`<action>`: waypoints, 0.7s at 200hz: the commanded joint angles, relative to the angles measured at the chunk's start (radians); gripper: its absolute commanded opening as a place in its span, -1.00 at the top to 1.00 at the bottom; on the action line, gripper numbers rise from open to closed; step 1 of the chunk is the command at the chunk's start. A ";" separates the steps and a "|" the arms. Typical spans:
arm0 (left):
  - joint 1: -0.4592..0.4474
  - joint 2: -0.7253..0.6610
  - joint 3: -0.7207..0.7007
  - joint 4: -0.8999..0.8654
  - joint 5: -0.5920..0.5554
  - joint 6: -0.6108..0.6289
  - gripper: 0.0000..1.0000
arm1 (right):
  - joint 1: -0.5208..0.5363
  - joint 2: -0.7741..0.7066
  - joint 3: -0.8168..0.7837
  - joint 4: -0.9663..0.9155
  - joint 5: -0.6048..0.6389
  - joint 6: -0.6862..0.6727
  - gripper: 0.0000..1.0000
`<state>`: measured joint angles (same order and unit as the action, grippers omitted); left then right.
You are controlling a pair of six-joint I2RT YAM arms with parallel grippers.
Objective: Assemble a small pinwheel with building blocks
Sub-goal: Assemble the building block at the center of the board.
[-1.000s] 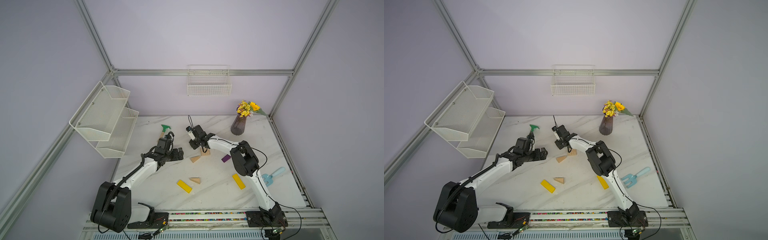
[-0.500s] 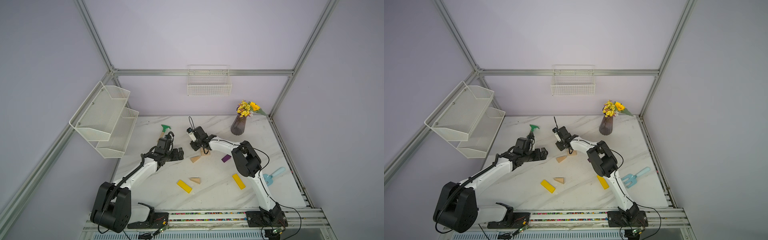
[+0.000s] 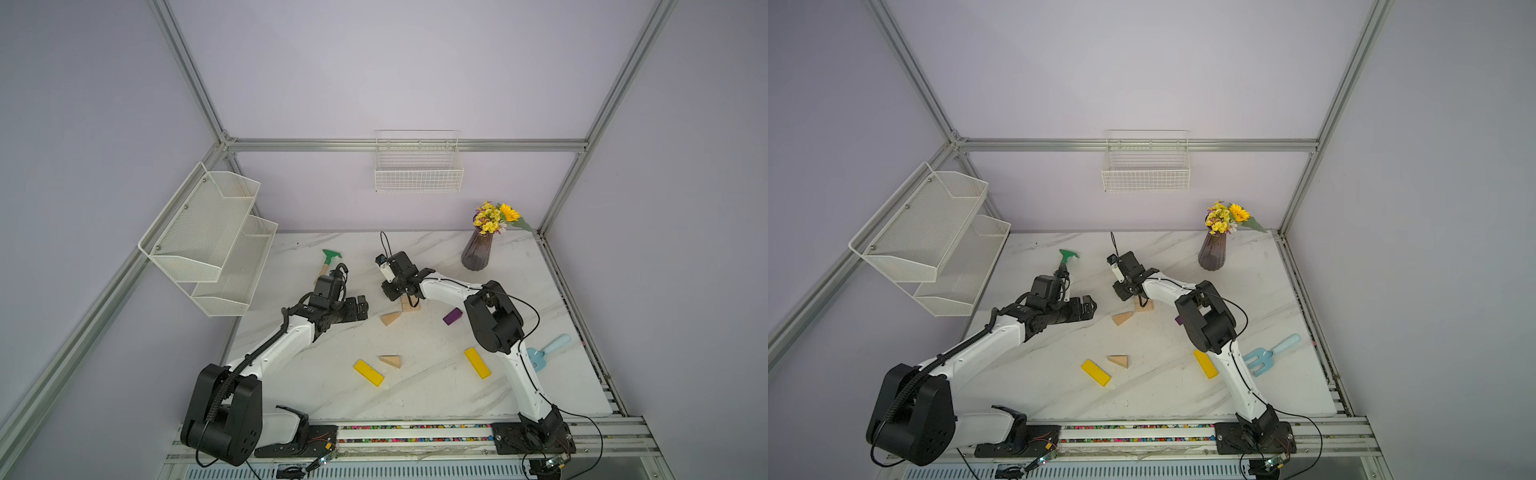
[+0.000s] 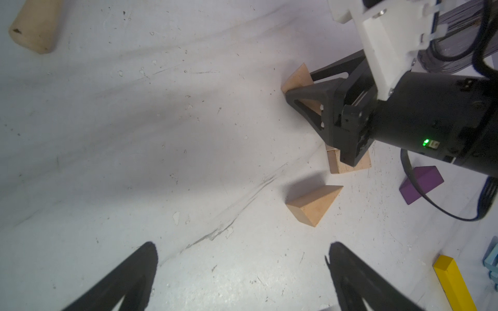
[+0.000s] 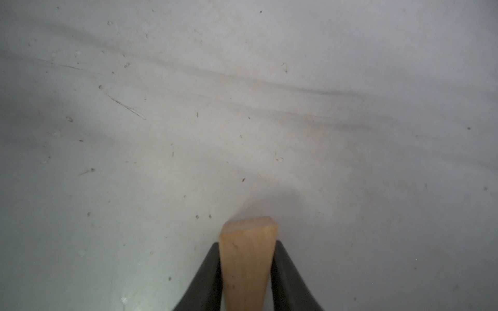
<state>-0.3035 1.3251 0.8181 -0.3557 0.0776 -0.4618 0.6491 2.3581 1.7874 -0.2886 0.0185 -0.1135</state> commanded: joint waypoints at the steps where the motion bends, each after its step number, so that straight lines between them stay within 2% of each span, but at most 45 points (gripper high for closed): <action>1: -0.001 -0.012 -0.006 0.032 0.016 -0.017 -1.00 | -0.017 0.041 -0.017 -0.077 0.007 0.009 0.32; 104: -0.001 -0.012 -0.007 0.038 0.033 -0.018 -1.00 | -0.040 0.021 -0.056 -0.079 -0.022 0.007 0.05; 140: -0.002 -0.010 -0.009 0.042 0.035 -0.020 -1.00 | -0.054 0.004 -0.091 -0.069 -0.046 0.004 0.02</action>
<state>-0.3035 1.3251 0.8181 -0.3523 0.1013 -0.4625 0.6117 2.3493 1.7576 -0.2573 -0.0196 -0.0944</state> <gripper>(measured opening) 0.999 0.487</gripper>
